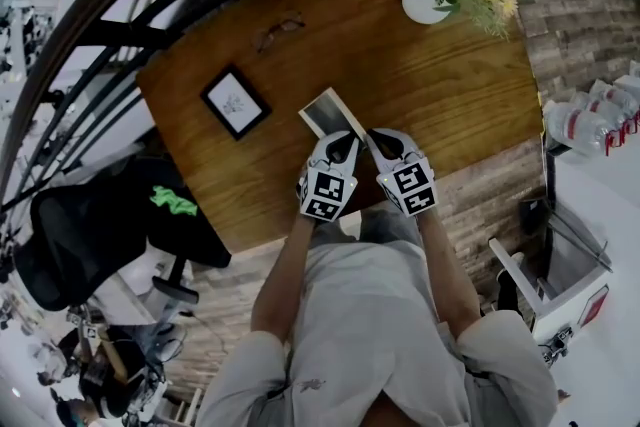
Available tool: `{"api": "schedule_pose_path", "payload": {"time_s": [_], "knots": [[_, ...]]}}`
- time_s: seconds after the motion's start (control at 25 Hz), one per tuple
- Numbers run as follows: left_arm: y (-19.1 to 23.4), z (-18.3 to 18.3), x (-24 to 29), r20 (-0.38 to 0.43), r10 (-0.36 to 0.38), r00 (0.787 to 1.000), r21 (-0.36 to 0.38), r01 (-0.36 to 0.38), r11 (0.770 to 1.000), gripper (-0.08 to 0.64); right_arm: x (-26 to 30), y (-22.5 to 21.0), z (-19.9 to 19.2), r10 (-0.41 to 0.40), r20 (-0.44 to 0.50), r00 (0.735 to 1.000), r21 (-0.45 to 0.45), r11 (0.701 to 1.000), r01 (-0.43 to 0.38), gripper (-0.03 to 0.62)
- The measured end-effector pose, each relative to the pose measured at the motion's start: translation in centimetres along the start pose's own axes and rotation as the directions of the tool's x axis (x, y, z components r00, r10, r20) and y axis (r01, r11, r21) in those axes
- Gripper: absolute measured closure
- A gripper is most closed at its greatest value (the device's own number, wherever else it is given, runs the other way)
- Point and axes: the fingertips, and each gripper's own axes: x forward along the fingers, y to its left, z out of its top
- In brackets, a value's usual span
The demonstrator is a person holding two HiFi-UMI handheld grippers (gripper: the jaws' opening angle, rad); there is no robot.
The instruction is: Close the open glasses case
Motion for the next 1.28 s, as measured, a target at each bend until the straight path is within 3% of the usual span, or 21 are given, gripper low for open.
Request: {"api": "schedule_pose_path", "payload": {"time_s": [1.28], "knots": [[-0.2, -1.8, -2.2, 0.004, 0.001, 1.000, -0.002, -0.001, 1.000, 0.540, 0.3, 2.8, -0.5, 0.009, -0.004, 1.000, -0.020, 1.000, -0.009, 0.589]]}}
